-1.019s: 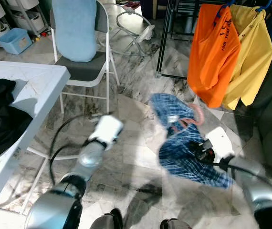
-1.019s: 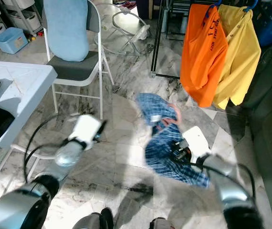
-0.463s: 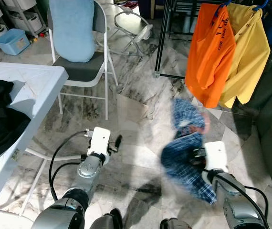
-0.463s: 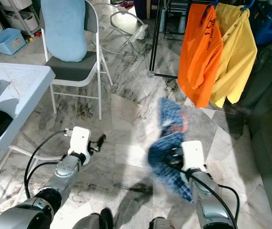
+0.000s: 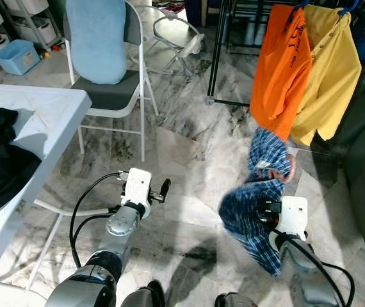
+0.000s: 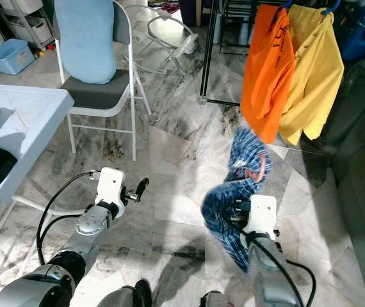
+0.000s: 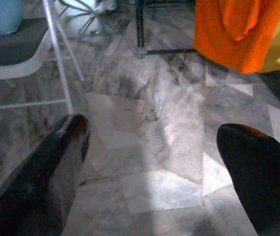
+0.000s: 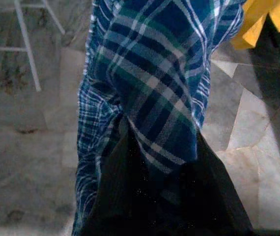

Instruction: Hang hanger

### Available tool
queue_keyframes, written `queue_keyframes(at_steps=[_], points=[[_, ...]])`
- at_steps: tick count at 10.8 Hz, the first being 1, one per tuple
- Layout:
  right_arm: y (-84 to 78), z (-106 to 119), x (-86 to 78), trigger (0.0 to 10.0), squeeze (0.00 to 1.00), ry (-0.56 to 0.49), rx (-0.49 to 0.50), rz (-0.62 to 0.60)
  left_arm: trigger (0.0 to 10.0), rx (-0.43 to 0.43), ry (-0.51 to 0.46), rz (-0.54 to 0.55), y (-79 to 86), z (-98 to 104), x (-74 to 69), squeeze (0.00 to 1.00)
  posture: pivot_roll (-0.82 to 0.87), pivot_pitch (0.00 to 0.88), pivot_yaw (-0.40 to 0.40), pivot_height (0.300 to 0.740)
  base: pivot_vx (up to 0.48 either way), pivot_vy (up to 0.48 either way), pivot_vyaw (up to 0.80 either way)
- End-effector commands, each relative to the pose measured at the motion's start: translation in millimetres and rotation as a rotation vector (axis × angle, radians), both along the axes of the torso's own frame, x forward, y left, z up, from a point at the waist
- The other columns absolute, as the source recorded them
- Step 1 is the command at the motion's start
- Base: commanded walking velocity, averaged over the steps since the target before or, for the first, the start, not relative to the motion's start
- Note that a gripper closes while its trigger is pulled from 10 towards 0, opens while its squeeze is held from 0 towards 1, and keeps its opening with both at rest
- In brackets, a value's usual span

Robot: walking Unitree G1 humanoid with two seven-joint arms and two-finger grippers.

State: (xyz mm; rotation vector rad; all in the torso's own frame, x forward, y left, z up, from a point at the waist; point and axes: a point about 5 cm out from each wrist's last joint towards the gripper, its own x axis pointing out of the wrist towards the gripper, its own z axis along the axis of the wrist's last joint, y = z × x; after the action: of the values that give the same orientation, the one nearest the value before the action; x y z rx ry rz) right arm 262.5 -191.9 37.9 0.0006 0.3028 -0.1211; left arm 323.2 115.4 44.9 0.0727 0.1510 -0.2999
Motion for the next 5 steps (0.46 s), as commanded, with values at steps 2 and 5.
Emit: queue_keyframes(at_steps=[2, 5], points=[[1.9, 4.8, 1.8, 10.0, 0.0, -0.033, -0.057, -0.032, 10.0, -0.019, 0.016, -0.007, -0.5, -3.6, -3.3, 0.0, -0.28, 0.097, 0.074, 0.74, 0.353, 0.0, 0.0], [6.4, 4.9, 6.6, 10.0, 0.0, -0.039, -0.124, 0.0, 10.0, -0.04, 0.021, -0.048, -12.0, -2.8, -3.8, 0.0, -0.29, 0.083, 0.075, 0.74, 0.441, 0.0, 0.0]])
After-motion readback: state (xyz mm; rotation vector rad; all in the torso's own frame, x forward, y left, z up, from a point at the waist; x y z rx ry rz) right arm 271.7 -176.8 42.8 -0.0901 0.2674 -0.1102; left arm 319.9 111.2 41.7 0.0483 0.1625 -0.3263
